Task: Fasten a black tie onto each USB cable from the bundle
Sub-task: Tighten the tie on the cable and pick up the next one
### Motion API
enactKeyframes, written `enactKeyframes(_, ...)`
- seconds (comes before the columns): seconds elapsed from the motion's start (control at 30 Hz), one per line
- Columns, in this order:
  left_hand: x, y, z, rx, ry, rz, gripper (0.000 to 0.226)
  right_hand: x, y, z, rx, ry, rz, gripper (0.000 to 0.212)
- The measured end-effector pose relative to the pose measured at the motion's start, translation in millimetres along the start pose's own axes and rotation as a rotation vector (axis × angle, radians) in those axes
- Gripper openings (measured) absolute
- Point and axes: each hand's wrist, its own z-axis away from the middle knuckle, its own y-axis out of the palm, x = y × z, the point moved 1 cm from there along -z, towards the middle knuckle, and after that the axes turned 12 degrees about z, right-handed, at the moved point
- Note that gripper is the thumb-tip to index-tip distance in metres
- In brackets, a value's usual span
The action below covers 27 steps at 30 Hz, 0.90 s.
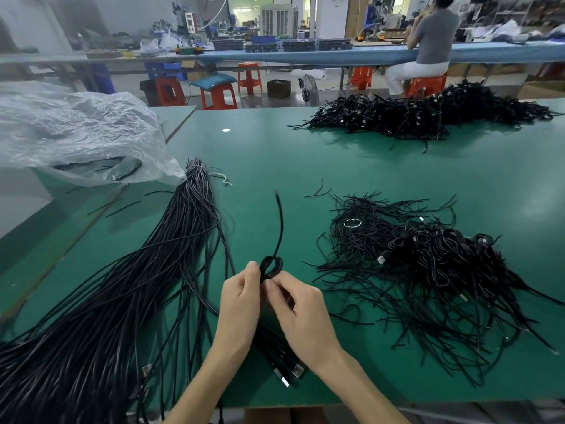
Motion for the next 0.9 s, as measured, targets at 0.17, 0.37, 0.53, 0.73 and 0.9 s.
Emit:
enactKeyframes(0.17, 1.6, -1.7, -0.8, 0.010, -0.025, 0.016, 0.055, -0.1, 0.2, -2.0, -0.011, -0.018, -0.015, 0.031)
enactKeyframes(0.37, -3.5, 1.5, 0.5, 0.037, -0.068, 0.087, 0.048, -4.0, -2.6, -0.7, -0.034, 0.022, -0.026, 0.034)
enactKeyframes(0.53, -7.3, 3.0, 4.2, 0.111, -0.061, 0.178, 0.051, -6.5, -7.1, -3.9, -0.080, 0.150, -0.124, 0.036)
enactKeyframes(0.73, -5.8, -2.6, 1.0, 0.129, -0.089, 0.351, 0.058, -8.3, -10.9, -2.5, -0.045, 0.189, -0.267, 0.034)
enactKeyframes(0.9, -7.5, -5.0, 1.1, 0.209, 0.098, 0.134, 0.024, -6.8, -13.2, -1.9, -0.061, 0.144, -0.327, 0.030)
